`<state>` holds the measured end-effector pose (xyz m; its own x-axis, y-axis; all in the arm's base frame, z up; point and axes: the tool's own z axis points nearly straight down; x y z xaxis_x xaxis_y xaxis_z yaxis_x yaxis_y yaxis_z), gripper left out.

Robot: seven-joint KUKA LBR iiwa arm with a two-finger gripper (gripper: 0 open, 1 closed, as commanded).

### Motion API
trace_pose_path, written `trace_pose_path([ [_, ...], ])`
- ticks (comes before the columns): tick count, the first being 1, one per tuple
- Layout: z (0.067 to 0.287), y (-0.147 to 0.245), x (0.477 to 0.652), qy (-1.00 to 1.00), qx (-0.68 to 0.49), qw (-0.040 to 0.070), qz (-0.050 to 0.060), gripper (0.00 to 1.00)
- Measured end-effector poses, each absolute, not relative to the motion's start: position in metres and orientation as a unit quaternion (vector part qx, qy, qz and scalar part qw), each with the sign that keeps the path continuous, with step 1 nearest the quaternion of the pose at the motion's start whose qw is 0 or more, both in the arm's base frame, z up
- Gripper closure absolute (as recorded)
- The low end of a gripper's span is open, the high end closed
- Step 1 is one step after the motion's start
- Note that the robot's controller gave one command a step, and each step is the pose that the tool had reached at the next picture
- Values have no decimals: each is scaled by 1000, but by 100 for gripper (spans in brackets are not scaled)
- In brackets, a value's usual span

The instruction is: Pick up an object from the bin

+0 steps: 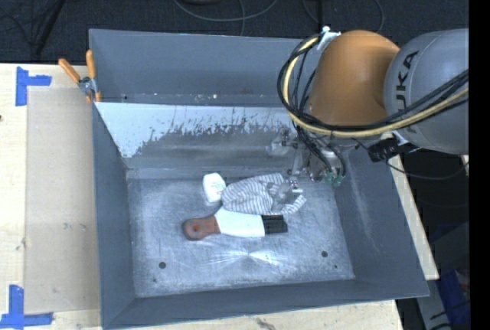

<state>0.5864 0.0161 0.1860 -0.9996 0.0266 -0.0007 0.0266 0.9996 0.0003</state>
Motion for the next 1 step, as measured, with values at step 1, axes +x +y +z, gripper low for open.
trace_pose_path([
  [1, 83, -3, 585, 998, -64, 3, 2, 100],
])
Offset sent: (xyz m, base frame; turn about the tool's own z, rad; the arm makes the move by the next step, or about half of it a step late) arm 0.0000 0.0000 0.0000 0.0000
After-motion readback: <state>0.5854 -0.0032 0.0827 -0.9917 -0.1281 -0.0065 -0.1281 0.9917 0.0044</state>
